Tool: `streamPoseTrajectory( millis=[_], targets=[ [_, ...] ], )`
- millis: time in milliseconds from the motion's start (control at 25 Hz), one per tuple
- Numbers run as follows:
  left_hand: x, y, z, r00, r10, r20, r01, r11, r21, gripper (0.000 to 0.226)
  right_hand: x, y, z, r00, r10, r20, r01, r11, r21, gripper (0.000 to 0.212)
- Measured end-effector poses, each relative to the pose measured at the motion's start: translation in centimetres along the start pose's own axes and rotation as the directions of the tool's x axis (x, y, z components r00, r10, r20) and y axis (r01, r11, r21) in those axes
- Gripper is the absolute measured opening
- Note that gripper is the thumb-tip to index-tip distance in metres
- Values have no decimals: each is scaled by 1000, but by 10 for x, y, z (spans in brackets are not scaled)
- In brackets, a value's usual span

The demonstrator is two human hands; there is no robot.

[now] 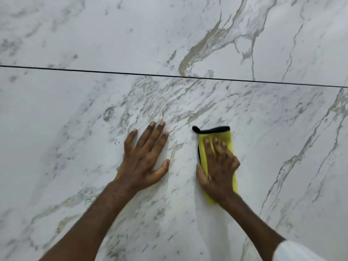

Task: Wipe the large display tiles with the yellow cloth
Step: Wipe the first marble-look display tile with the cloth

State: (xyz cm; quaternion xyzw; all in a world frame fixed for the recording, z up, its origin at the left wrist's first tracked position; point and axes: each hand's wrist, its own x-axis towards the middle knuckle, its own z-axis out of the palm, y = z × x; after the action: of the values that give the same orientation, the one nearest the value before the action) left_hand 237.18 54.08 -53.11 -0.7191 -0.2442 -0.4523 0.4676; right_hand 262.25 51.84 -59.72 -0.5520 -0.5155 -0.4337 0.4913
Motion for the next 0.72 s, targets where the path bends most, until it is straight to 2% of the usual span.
streamPoseTrajectory(
  millis=[120, 200, 280, 360, 440, 520, 640, 720],
  targets=[
    [18, -39, -26, 996, -71, -59, 73, 997, 34, 70, 34, -5, -7, 999, -30, 34, 29, 998, 48, 87],
    [14, -69, -28, 997, -81, -2, 80, 988, 128, 73, 104, -25, -16, 1000, -6, 24, 5, 998, 56, 89],
    [0, -80, -19, 997, -39, 73, 24, 980, 198, 74, 171, -48, -26, 998, 46, 39, -50, 994, 95, 90],
    [-8, -76, -12, 996, -37, 81, 19, 976, 218, 75, 200, -64, -26, 996, 83, 32, -86, 990, 112, 90],
    [-6, -73, -10, 996, -50, 79, 33, 980, 197, 76, 175, -68, -20, 997, 77, -8, -76, 994, 76, 87],
    [-4, -74, -13, 996, -52, 77, 36, 981, 192, 77, 106, -67, -10, 998, 47, -28, -46, 998, 46, 84],
    [-6, -75, -14, 994, -53, 91, 38, 987, 159, 77, 6, -69, -2, 999, 50, 13, -50, 998, 29, 82],
    [-4, -73, -13, 995, -49, 85, 36, 989, 147, 78, 22, -66, -7, 998, 38, 52, -41, 997, 63, 85]
  ],
)
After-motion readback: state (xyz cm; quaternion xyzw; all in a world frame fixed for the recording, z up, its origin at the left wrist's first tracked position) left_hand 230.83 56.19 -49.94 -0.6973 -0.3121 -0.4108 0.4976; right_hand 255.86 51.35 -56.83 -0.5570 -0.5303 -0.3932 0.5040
